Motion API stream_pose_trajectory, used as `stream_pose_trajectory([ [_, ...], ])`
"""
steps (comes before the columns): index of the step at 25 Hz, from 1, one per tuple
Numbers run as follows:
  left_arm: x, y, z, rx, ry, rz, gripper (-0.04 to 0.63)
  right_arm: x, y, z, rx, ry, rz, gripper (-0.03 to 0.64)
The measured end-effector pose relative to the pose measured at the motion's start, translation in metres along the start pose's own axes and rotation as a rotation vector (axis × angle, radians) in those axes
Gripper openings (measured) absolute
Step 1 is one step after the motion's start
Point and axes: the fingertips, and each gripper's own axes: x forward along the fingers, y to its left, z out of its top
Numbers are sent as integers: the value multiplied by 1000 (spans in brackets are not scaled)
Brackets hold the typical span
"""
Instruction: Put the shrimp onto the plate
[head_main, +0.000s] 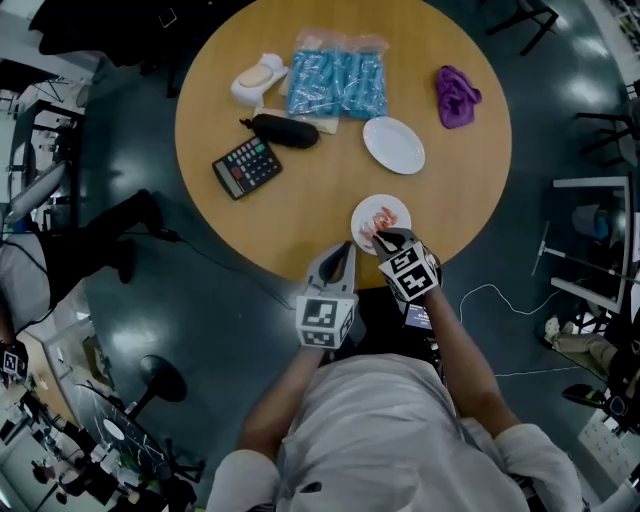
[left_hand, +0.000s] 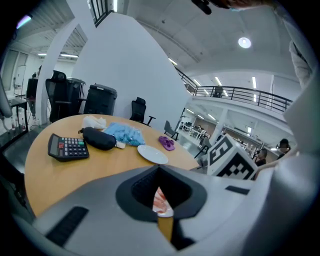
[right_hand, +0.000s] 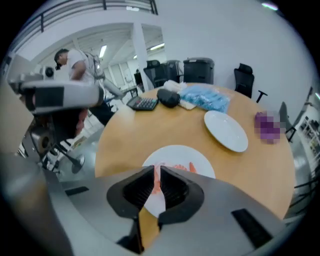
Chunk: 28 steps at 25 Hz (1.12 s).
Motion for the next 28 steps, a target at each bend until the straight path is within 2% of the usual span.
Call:
stream_pose_trajectory([
  [5, -8, -8, 25, 29, -37, 10, 8, -66, -19, 43, 146, -323, -68, 20],
  [12, -22, -29, 67, 87, -106, -4, 8, -153, -29, 67, 237, -614, -181, 18],
  [15, -30, -39, 82, 114, -132, -10, 8, -192, -27, 84, 223, -735, -210, 18],
  [19, -51, -57, 112, 159, -191, -22, 8, -246, -9, 110, 140, -888, -240, 18],
  [23, -66, -70, 129, 213, -235, -27, 8, -274, 6, 119, 92, -947, -262, 18],
  [28, -66, -66, 121, 194, -221, -20, 8, -263, 12, 112, 100, -915, -266, 17],
])
